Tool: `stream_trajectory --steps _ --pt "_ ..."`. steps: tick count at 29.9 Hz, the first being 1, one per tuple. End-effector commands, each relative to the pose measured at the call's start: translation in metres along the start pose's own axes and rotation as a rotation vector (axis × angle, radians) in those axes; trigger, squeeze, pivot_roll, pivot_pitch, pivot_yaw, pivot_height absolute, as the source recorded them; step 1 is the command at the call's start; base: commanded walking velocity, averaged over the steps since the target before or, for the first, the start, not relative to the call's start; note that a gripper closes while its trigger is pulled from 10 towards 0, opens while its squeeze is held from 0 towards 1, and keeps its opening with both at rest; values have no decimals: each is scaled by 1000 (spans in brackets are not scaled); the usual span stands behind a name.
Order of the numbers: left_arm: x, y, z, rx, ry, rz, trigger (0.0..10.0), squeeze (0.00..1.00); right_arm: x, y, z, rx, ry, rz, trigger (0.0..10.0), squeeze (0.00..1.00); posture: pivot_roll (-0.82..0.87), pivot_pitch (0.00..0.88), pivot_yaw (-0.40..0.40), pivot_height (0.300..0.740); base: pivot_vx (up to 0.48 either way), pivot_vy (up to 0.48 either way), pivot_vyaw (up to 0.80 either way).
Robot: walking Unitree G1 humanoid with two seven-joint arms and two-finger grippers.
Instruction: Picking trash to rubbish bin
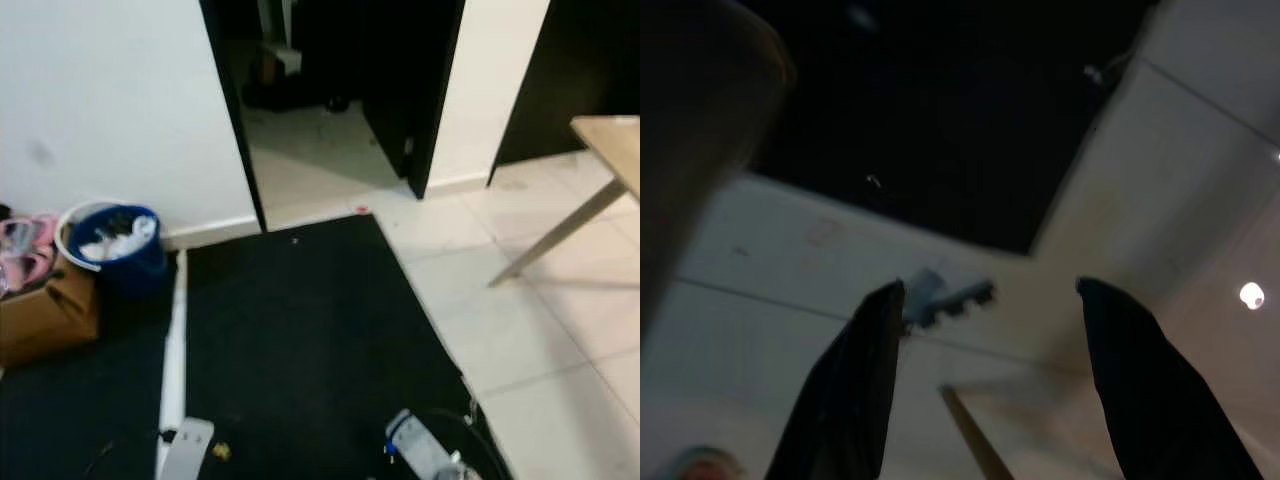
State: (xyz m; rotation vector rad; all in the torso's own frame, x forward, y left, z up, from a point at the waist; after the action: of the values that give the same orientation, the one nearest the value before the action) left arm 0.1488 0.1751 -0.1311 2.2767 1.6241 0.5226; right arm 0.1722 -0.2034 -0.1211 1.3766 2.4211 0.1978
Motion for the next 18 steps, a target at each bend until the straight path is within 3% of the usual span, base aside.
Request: stream_trajectory --steps 1,11,18 --pt "-8 -9 -1 38 -30 4 10000 0 4 -4 0 12 11 -1 10000 0 1 14 17 740 0 -472 0" --pt "-9 -8 0 36 -29 0 10000 0 1 -3 0 13 -6 -8 10000 0 -2 12 14 740 0 -459 0" --pt "-10 -7 0 37 -26 -7 10000 0 -1 -5 0 24 -17 -16 10000 0 -13 4 9 740 0 -86 0"
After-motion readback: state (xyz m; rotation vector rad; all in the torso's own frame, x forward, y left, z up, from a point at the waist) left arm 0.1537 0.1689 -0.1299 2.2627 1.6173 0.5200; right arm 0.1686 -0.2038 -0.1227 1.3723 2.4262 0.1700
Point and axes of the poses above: a point about 5 cm out from each wrist's last joint towards the gripper, its own z axis pointing out of the wrist towards the gripper, its own y axis along the axis of the wrist's last joint, x = y × z, the point moved 3 cm from there along z, pointing out of the wrist towards the gripper, and after that the axes turned 8 degrees about z, right-handed, at the moved point
